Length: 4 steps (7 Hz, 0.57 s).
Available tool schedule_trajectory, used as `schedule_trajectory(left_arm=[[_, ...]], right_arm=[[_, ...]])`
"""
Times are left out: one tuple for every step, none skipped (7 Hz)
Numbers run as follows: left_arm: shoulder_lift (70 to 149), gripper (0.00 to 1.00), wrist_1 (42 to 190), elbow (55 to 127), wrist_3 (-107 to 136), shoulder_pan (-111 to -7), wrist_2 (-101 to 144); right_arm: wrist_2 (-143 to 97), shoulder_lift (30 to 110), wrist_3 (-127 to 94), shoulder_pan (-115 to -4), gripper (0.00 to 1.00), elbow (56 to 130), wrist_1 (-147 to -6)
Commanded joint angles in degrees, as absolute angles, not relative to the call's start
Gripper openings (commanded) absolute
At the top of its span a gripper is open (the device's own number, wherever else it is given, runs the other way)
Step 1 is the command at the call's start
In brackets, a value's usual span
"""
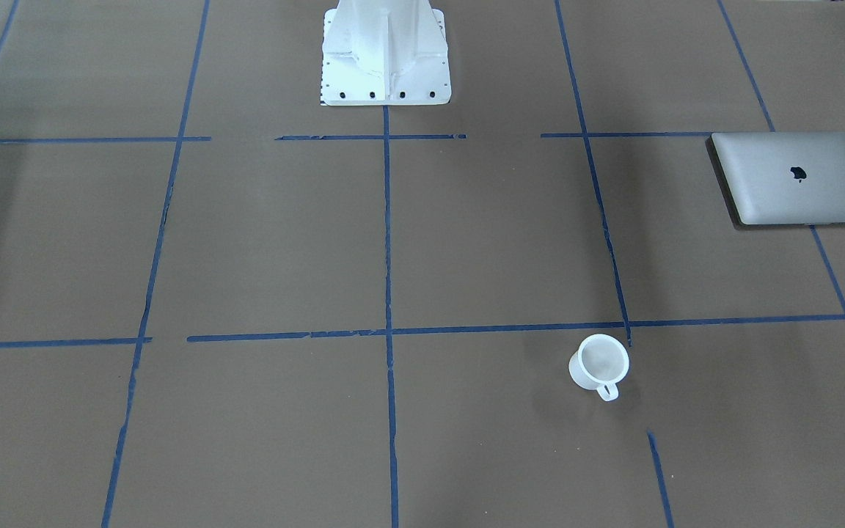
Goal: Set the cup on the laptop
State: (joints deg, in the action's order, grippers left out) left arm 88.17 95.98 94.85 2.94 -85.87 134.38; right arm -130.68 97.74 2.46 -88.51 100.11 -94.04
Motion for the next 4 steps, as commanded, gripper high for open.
schedule_trajectory(left_arm=[[88.24, 1.0, 95.98, 95.01, 2.99, -85.87, 134.47], [88.24, 1.0, 95.98, 94.4, 2.9, -85.87, 134.39], [88.33, 1.0, 96.32, 94.74, 2.73, -85.43, 134.38], [88.33, 1.0, 98.59, 95.09, 3.51, -82.99, 134.21]], right_arm=[[-130.61, 97.73, 2.46, -88.51, 1.0, 100.11, -94.04], [-130.69, 97.73, 2.46, -88.51, 1.0, 100.11, -94.04], [-130.61, 97.73, 2.46, -88.51, 1.0, 100.11, -94.04], [-130.69, 97.73, 2.46, -88.51, 1.0, 100.11, -94.04]])
